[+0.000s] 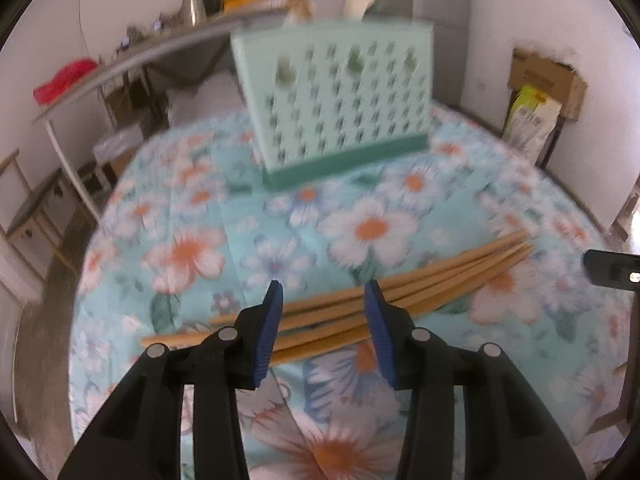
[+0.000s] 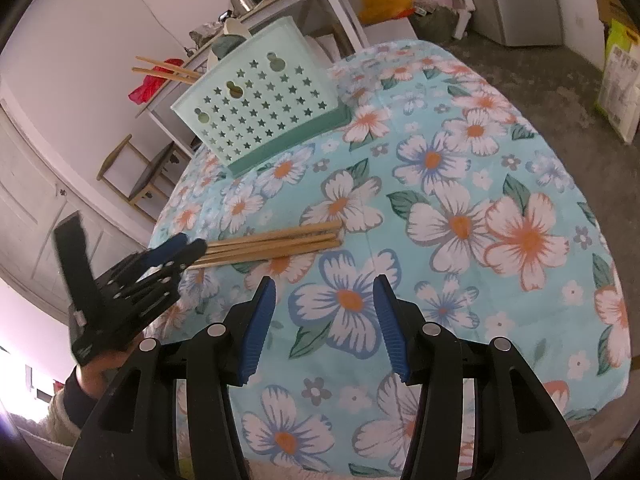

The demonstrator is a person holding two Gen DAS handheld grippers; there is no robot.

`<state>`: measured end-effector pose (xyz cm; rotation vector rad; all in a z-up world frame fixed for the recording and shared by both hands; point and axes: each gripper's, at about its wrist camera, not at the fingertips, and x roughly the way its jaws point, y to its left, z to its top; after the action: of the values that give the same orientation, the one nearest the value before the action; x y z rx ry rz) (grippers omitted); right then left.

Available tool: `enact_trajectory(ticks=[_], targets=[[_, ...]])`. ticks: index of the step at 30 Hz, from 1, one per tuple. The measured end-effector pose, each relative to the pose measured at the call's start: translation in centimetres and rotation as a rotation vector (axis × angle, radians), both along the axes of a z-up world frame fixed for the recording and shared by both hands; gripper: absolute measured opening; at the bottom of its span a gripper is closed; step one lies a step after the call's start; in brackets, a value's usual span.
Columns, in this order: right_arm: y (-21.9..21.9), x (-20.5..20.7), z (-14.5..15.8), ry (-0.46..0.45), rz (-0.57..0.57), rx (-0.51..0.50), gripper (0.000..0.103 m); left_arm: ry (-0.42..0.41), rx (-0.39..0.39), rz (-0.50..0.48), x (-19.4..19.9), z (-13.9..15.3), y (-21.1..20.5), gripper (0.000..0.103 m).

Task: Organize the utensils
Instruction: 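Lower the left gripper onto the wooden chopsticks and close it, then lift the left gripper, raising one chopstick upright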

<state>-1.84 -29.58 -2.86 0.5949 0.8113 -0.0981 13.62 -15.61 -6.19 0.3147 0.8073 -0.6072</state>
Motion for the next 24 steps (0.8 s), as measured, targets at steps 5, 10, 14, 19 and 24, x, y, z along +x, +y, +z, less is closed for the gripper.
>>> enact_trajectory(ticks=[5, 10, 14, 19, 24], targets=[[-0.2, 0.0, -0.8, 0.007, 0.005, 0.020, 0.048, -0.025, 0.033, -0.019, -1.6, 0.2, 0.3, 0.041], [-0.4, 0.2, -1.3, 0.008, 0.005, 0.041, 0.048, -0.028, 0.070, -0.028, -3.5, -0.3, 0.8, 0.041], [-0.5, 0.0, -1.1, -0.002, 0.007, 0.042, 0.048, -0.129, 0.170, -0.071, -5.7, -0.6, 0.4, 0.041], [-0.6, -0.3, -1.1, -0.006, 0.001, 0.039, 0.048, -0.171, 0.178, -0.127, -6.4, -0.2, -0.2, 0.041], [-0.6, -0.4, -1.0, -0.012, -0.002, 0.038, 0.048, -0.266, 0.326, -0.212, -6.7, -1.4, -2.6, 0.041]])
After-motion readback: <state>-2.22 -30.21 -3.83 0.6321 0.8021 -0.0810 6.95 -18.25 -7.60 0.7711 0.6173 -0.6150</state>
